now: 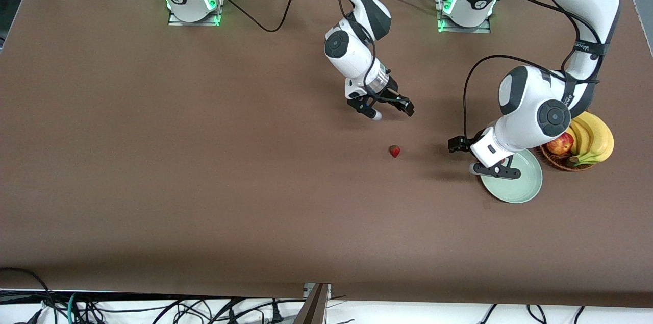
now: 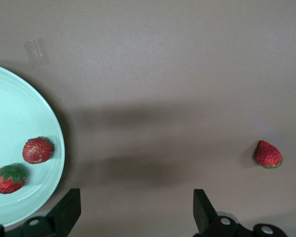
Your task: Collect all strawberries into plate
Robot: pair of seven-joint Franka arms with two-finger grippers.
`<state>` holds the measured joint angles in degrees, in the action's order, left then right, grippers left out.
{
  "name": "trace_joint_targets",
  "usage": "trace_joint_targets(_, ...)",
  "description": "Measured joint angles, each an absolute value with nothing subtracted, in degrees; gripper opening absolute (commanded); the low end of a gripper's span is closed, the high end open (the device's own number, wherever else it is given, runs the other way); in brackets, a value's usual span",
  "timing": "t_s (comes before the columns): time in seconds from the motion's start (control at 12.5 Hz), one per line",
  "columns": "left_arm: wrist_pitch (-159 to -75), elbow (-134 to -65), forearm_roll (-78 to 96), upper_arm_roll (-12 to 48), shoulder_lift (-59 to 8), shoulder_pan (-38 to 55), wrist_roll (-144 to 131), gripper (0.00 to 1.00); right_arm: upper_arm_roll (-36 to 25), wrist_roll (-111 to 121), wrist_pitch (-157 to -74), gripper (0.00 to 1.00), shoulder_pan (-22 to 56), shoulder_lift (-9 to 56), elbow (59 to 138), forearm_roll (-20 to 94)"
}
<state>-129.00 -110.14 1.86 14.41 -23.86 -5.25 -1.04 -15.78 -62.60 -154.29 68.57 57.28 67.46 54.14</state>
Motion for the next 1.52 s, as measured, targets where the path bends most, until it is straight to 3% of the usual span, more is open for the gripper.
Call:
trace_joint_targets(0.08,-129.00,-110.14,1.86,14.48,-23.87,-4.79,-1.07,1.00,-16.39,-62.60,-153.03,0.94,68.57,57.08,66.92,53.96)
trace_joint_targets(0.16,-129.11,-110.14,1.87,14.50,-23.88,-3.90,-1.28,1.00,-18.15,-62.61,-149.07,0.99,68.58,56.46,66.35,53.89)
trace_joint_targets(0.64,-135.64,-110.14,1.89,14.74,-26.70,0.89,-2.00,1.00,-37.11,-58.52,-112.29,0.99,66.82,46.66,65.58,53.71)
trace_joint_targets(0.88,-139.53,-110.14,2.21,15.37,-28.47,3.43,-3.04,1.00,-47.70,-53.95,-97.59,1.00,66.31,45.22,65.74,53.66)
trace_joint_targets(1.52,-145.04,-110.16,1.83,17.47,-32.42,9.07,-10.60,1.00,-69.41,-19.79,-77.76,1.00,66.27,45.19,70.51,49.82)
